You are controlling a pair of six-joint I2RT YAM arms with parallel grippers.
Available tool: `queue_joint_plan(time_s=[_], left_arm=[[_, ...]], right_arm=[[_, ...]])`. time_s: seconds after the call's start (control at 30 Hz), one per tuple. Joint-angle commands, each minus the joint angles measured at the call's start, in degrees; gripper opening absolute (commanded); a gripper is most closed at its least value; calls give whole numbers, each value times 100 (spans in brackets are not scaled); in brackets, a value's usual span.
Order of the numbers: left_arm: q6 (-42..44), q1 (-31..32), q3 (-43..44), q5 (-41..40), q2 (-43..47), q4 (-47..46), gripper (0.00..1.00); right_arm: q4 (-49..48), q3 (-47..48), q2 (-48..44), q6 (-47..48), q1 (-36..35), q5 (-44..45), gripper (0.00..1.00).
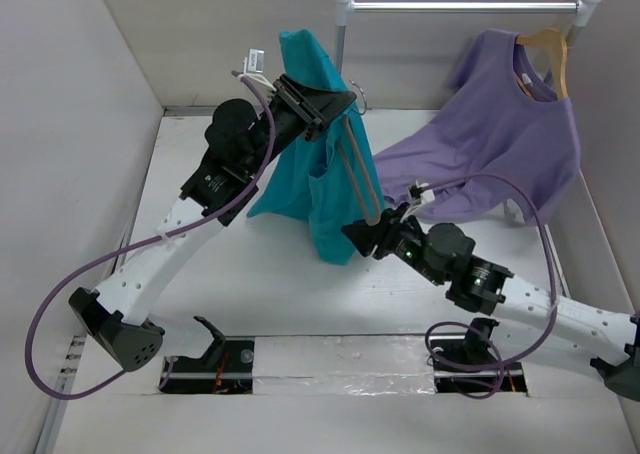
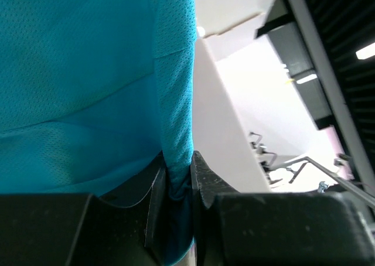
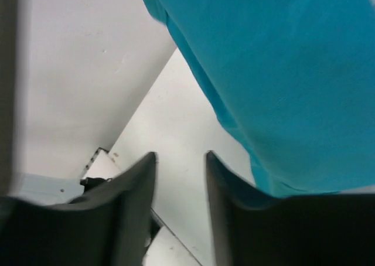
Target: Place the t-shirt on the hanger
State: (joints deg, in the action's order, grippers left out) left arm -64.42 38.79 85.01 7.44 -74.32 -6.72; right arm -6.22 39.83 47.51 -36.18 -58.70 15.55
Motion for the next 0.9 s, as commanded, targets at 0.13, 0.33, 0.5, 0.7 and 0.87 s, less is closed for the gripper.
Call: queue_joint_plan(time_s=[0.13,0.33,0.5,0.7,0.87], left_arm=[[-588,-3,534,468,129,-1024,0],[-800,-3,508,477,287,-892,0],[-862,67,612,566,331,-744,0],[-642,252,780,293,357,-366,0],[-405,173,736,144,410,-189,0]], right_arm=[[-2215,147,1109,479,-107,325,69],[-3093,490,1963,744,-212,1071,78],[-3789,499,2500,902,-212,2196,81],[-4494,857,3089,1017,-265,3164,68],[-4161,1009,2923,1017,-265,2577,20]])
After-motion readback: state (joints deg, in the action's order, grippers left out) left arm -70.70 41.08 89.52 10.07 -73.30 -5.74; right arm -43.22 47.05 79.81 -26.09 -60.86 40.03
